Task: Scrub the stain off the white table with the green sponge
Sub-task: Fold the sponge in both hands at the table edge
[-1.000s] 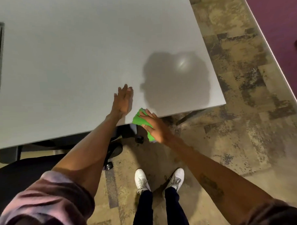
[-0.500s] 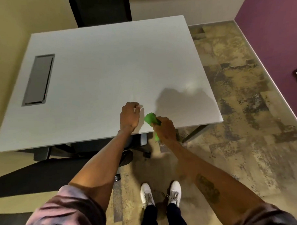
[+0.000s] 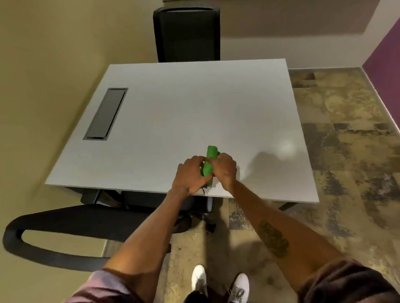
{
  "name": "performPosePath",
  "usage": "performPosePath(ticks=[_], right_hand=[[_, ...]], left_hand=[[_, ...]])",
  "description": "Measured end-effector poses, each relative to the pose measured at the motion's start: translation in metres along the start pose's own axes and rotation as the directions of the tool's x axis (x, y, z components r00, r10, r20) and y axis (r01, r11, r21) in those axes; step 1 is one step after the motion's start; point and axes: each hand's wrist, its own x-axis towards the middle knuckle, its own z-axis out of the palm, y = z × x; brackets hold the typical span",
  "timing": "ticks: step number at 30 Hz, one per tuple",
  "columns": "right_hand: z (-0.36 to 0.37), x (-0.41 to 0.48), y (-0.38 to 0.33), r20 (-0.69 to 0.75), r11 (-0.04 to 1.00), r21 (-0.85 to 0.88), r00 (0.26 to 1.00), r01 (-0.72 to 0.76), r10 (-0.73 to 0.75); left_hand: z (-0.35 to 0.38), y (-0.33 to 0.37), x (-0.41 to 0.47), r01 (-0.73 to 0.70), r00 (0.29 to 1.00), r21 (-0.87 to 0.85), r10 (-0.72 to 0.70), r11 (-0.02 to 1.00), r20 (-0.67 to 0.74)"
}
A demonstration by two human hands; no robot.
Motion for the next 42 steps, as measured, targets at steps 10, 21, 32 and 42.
performPosePath(ticks=[10,21,32,42], right_hand=[[0.075,0.017,-0.070,0.093,0.994,0.100,0.994,0.048,-0.057],[0.227,0.047,-0.164,0.234,0.990,-0.064,0.966,0.125,-0.107],[0.356,0.074,-0.210,0.473,0.997,-0.061,0.881,0.047,-0.013],[0.361,0.094,-0.173,0.480,0.987,-0.159,0.874,0.002,0.075]], left_hand=[[-0.043,-0.070,0.009,0.104,0.980,0.255,-0.055,0.961,-0.192],[-0.111,-0.231,0.043,0.287,0.950,0.122,-0.266,0.950,-0.163],[-0.137,-0.375,0.067,0.508,0.841,-0.190,-0.531,0.840,-0.100],[-0.144,-0.455,0.062,0.646,0.717,-0.497,-0.684,0.580,0.133]])
